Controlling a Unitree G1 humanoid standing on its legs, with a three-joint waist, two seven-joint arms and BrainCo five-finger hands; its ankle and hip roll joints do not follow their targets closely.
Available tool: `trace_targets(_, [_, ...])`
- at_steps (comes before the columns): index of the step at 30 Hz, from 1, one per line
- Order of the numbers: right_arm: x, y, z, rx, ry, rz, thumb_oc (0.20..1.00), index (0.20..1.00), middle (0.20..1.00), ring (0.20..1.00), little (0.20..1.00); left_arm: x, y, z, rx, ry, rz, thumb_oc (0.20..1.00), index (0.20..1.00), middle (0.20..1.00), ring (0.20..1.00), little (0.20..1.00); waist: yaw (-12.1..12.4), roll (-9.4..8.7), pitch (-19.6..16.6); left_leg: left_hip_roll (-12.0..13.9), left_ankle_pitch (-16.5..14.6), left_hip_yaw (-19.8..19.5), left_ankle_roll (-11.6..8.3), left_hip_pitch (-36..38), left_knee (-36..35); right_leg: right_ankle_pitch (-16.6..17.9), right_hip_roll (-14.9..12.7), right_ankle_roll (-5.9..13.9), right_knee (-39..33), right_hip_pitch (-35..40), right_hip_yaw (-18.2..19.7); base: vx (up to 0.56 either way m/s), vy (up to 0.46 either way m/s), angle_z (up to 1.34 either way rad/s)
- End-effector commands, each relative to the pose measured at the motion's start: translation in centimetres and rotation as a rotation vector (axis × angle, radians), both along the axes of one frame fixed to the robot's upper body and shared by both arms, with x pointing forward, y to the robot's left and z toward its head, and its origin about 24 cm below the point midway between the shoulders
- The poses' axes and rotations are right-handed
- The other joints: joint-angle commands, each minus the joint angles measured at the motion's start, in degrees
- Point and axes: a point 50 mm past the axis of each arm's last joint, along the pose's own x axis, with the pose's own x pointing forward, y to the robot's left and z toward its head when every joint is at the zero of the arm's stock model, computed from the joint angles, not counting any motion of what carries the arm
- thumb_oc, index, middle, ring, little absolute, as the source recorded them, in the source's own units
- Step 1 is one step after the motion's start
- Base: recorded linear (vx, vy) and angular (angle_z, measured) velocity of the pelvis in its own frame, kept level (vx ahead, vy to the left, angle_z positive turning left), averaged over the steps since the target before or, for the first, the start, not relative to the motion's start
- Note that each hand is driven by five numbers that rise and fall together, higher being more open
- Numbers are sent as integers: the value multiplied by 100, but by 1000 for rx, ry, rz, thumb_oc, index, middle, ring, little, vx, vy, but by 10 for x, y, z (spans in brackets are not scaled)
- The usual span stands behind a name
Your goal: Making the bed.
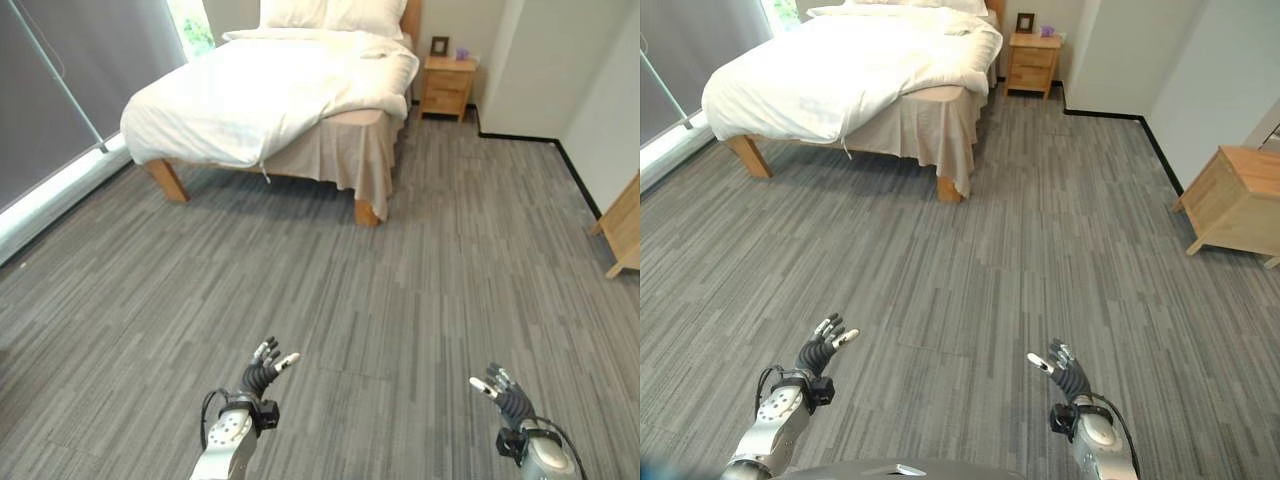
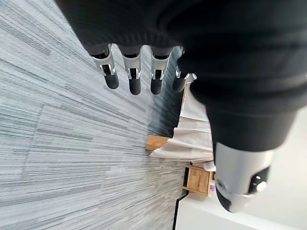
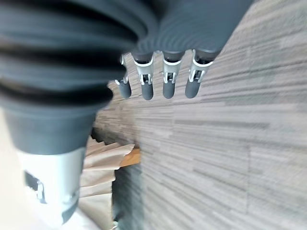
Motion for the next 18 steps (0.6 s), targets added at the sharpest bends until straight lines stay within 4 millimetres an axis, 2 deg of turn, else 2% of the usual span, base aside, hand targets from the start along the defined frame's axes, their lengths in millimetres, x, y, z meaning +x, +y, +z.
trace_targets(1, [26,5,18,-24,-112,61,1000,1000,1000,1000,1000,35,2,33,11,-168,-19,1000,1000,1000,1000,1000,121,-205,2,29,-18,-401,-280,-123,24,268,-772,760,793,-533,17,12,79,-6])
trace_targets(2, [27,5,18,-24,-112,61,1000,1000,1000,1000,1000,35,2,33,11,-169,-19,1000,1000,1000,1000,1000,127,-207,-4,26,-17,-394,-279,-132,24,255,-776,761,821,-558,27,17,123,-9])
trace_targets(3, [30,8,20,-18,-121,67,1000,1000,1000,1000,1000,38,0,35,8,-176,-25,1000,1000,1000,1000,1000,123,-191,66,-3,-26,-396,-239,-129,24,343,-815,800,1189,-759,90,36,147,-6])
trace_targets(4, [32,11,21,0,-133,64,1000,1000,1000,1000,1000,41,-1,38,15,-184,-36,1000,1000,1000,1000,1000,75,-169,220,-83,-59,-464,-118,-59,24,862,-892,835,2233,-1229,243,35,148,-5])
trace_targets(5, [32,11,21,1,-134,64,1000,1000,1000,1000,1000,41,-1,38,15,-184,-36,1000,1000,1000,1000,1000,84,-178,214,-94,-58,-454,-113,-68,24,848,-902,841,2267,-1259,261,97,216,-7])
trace_targets(6, [34,15,23,5,-144,72,1000,1000,1000,1000,1000,43,-1,39,18,-184,-37,1000,1000,1000,1000,1000,26,-82,390,-69,-135,-448,-4,65,24,1237,-986,838,3248,-1750,244,133,133,9])
trace_targets(7, [34,14,23,3,-144,70,1000,1000,1000,1000,1000,43,-1,40,-1,-191,-26,1000,1000,1000,1000,1000,-6,-45,467,-29,-122,-463,-3,122,29,1257,-940,851,3505,-2004,264,135,130,14])
trace_targets(9, [33,14,23,7,-143,61,1000,1000,1000,1000,1000,42,0,39,-23,-187,-13,1000,1000,1000,1000,1000,-43,-33,506,5,-140,-460,-30,214,24,1186,-968,860,3531,-2228,215,256,-29,-2])
trace_targets(11, [26,11,20,45,-131,19,1000,1000,1000,1000,1000,40,3,38,-15,-180,-11,1000,1000,1000,1000,1000,-262,-62,472,126,-344,-518,-240,558,24,1033,-897,876,2444,-2529,135,464,-131,-21])
trace_targets(12, [26,11,20,44,-131,19,1000,1000,1000,1000,1000,40,3,38,-15,-180,-11,1000,1000,1000,1000,1000,-272,-41,487,152,-358,-528,-247,584,24,1028,-880,873,2426,-2487,110,358,-145,-8])
trace_targets(14, [14,6,13,65,-104,-27,1000,1000,1000,1000,1000,40,4,35,5,-163,-15,1000,1000,1000,1000,1000,-518,-64,464,288,-488,-765,-443,925,24,1118,-601,954,1013,-2543,262,511,-226,16])
trace_targets(15, [8,4,10,60,-84,-32,1000,1000,1000,1000,1000,42,5,34,15,-157,-17,1000,1000,1000,1000,1000,-609,-109,418,329,-506,-823,-540,1060,24,1229,-560,1041,604,-2674,279,574,-239,31])
trace_targets(16, [5,3,9,58,-78,-29,1000,1000,1000,1000,1000,42,4,33,15,-151,-22,1000,1000,1000,1000,1000,-664,-68,400,445,-528,-846,-603,1153,24,1319,-524,1082,362,-2650,121,559,-223,50])
trace_targets(17, [4,1,9,58,-76,-36,1000,1000,1000,1000,1000,41,3,31,22,-145,-21,1000,1000,1000,1000,1000,-683,-50,335,536,-442,-868,-671,1284,24,1497,-532,1122,161,-2682,-220,533,-228,52])
trace_targets(18, [3,-3,10,54,-77,-34,1000,1000,1000,1000,1000,40,3,31,17,-147,-23,1000,1000,1000,1000,1000,-701,-30,298,622,-311,-923,-724,1385,24,1501,-571,1107,278,-2636,-364,717,-368,62])
